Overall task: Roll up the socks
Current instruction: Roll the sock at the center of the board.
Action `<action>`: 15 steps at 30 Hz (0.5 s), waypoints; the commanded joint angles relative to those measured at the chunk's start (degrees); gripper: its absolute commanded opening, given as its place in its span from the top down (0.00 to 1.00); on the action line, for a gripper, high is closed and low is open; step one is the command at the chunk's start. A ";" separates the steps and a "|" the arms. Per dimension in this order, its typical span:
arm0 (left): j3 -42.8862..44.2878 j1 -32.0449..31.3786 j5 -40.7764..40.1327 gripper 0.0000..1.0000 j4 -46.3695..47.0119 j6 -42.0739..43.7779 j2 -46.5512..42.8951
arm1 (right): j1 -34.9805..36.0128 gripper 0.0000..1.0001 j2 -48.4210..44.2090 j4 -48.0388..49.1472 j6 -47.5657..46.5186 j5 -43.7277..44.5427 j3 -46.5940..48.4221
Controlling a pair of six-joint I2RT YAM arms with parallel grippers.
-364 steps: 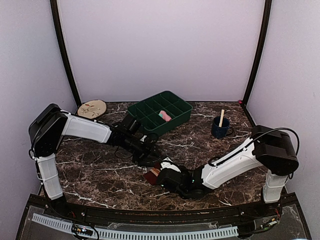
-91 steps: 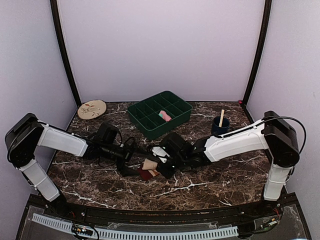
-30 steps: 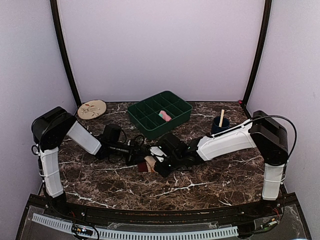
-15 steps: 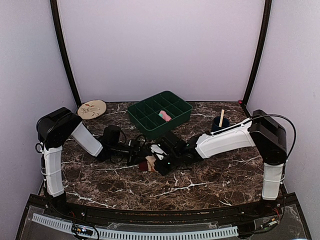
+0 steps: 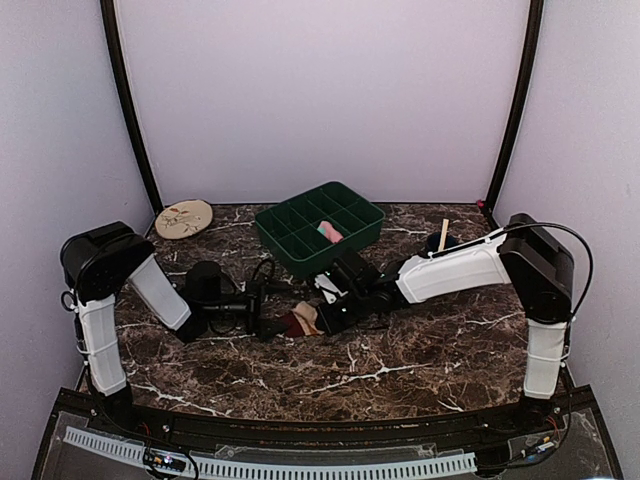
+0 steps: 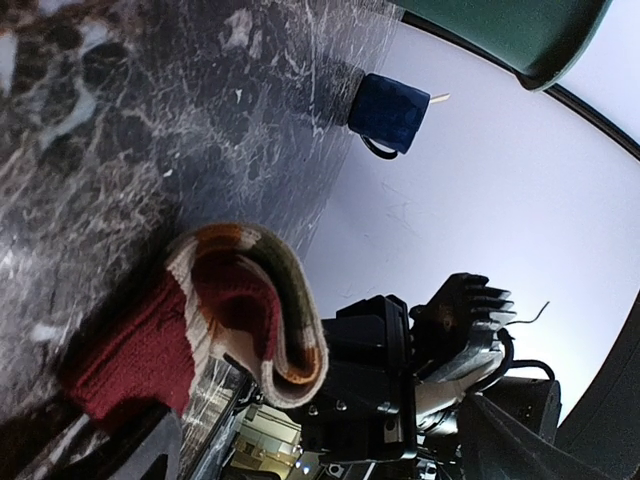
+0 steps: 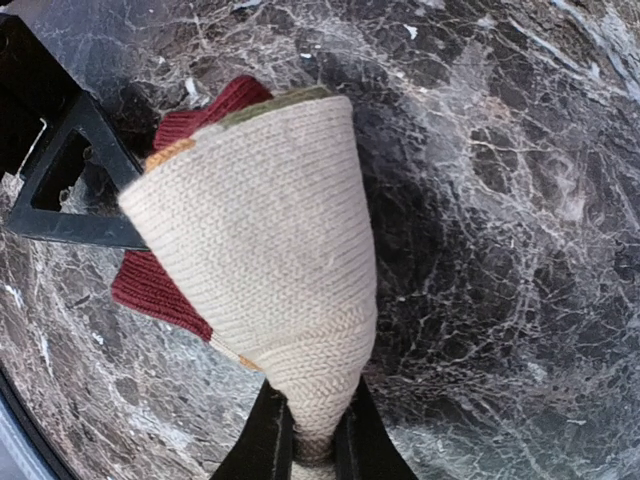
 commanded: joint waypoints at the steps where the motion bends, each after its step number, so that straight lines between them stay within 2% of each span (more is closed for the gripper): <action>1: -3.60 -1.33 -5.82 0.01 -5.26 -0.72 -0.61 | -0.14 0.95 0.45 -0.30 1.82 -1.46 2.28; 6: -4.05 -3.37 -9.06 0.01 -8.21 -1.17 -0.64 | -0.01 0.96 0.92 -1.29 1.57 0.10 3.12; 9: -4.39 -7.04 -11.40 0.01 -10.27 -1.53 -1.36 | 0.17 0.96 0.92 -2.06 1.42 2.13 3.44; 12: -3.95 -8.12 -12.99 0.01 -17.27 2.17 -4.19 | 0.47 0.96 0.95 -2.67 1.02 4.32 3.37; 15: -3.71 -8.84 -16.76 0.01 -28.55 8.09 -9.51 | 1.02 0.97 0.83 -2.78 0.96 8.47 2.74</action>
